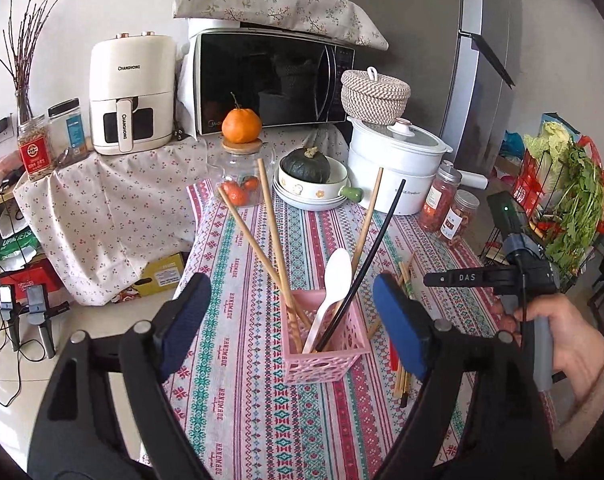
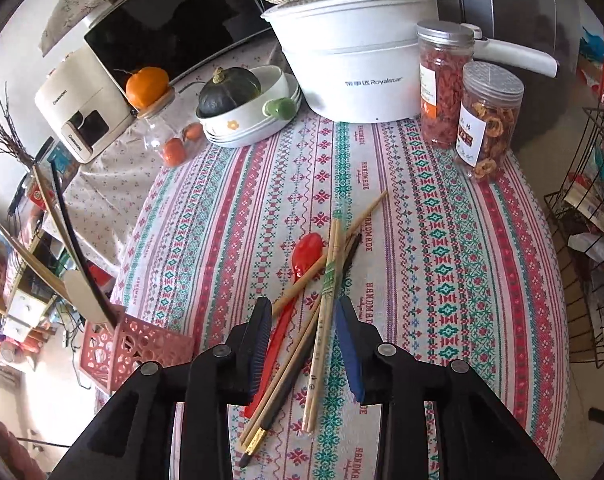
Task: Organize utensils
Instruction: 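Lift the pair of wooden chopsticks with the right gripper and carry them over the basket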
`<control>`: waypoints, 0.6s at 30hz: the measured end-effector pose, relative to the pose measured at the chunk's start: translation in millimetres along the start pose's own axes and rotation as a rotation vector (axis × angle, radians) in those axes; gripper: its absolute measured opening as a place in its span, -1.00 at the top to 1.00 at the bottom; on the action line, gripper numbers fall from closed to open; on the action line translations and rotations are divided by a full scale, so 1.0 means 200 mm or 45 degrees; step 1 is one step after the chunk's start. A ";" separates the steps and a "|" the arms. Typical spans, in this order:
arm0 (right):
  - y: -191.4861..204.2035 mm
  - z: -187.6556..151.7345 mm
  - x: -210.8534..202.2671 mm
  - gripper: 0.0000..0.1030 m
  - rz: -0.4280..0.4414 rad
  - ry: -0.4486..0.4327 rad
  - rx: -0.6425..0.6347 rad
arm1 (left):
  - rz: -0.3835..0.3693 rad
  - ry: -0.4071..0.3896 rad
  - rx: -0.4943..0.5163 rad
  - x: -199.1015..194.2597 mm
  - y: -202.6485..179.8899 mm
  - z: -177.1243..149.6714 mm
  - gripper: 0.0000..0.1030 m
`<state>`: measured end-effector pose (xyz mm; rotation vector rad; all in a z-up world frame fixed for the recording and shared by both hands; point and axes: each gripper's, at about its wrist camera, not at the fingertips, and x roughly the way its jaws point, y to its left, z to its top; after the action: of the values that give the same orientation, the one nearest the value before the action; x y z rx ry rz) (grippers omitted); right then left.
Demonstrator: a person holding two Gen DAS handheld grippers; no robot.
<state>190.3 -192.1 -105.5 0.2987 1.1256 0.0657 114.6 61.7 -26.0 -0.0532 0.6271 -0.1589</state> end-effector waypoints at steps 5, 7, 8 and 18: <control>-0.02 0.09 0.25 0.41 -0.095 0.061 0.008 | -0.036 0.049 0.009 0.02 0.03 -0.01 -0.62; -0.03 0.11 0.33 0.49 -0.113 0.086 0.023 | -0.044 0.060 0.002 0.04 0.05 -0.01 -0.62; -0.03 0.11 0.36 0.64 -0.129 0.099 0.019 | -0.047 0.065 -0.004 0.04 0.06 -0.01 -0.62; 0.05 0.01 -0.02 0.81 -0.106 -0.161 -0.051 | -0.046 0.183 -0.073 0.09 0.12 -0.02 -0.62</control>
<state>191.1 -184.2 -98.5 0.2172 1.0090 -0.0041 129.5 82.0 -43.0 -0.1090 0.7748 -0.1804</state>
